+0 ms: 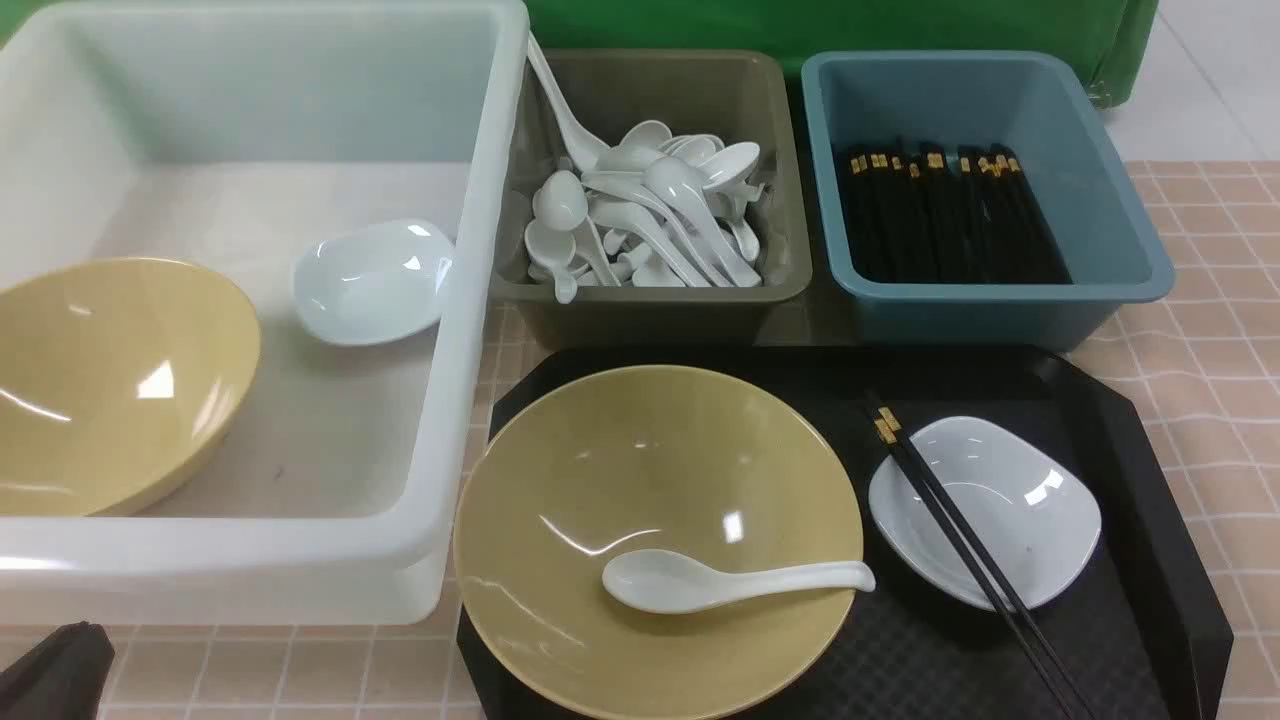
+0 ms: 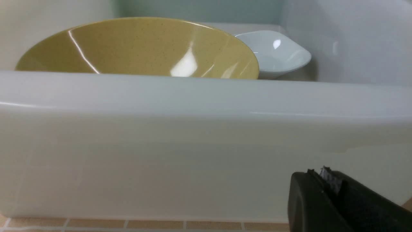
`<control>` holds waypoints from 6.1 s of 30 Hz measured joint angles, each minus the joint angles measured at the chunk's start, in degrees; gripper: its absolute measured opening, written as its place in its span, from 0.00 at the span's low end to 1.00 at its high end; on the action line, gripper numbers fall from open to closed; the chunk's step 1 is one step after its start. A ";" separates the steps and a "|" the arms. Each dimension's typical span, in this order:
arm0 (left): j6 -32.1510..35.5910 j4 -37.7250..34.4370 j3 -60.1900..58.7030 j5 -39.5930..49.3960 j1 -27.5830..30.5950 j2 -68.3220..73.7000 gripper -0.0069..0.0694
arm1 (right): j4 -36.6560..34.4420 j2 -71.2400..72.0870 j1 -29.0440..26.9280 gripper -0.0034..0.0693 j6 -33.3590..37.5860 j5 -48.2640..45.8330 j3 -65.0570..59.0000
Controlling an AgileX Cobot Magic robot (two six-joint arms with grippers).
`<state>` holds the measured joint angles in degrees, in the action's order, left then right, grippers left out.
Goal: On brown table put chopsticks spoon bowls plates into blue grey white boxes.
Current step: 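Move the grippers toward the tableware on the black tray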
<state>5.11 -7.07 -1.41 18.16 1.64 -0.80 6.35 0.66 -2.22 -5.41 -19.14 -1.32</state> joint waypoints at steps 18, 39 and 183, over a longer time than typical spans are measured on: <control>0.00 0.02 0.00 0.00 0.00 0.00 0.10 | 0.00 0.00 0.00 0.37 0.00 0.00 0.00; 0.00 0.02 0.00 0.00 0.00 0.00 0.10 | 0.00 0.00 0.00 0.37 0.00 0.00 0.00; 15.91 7.78 75.35 49.41 -46.13 78.17 0.10 | -4.10 -102.17 28.06 0.28 11.37 -29.34 66.83</control>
<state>21.02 0.71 73.94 67.58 -44.49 77.37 2.25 -101.51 25.84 5.96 -48.47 65.51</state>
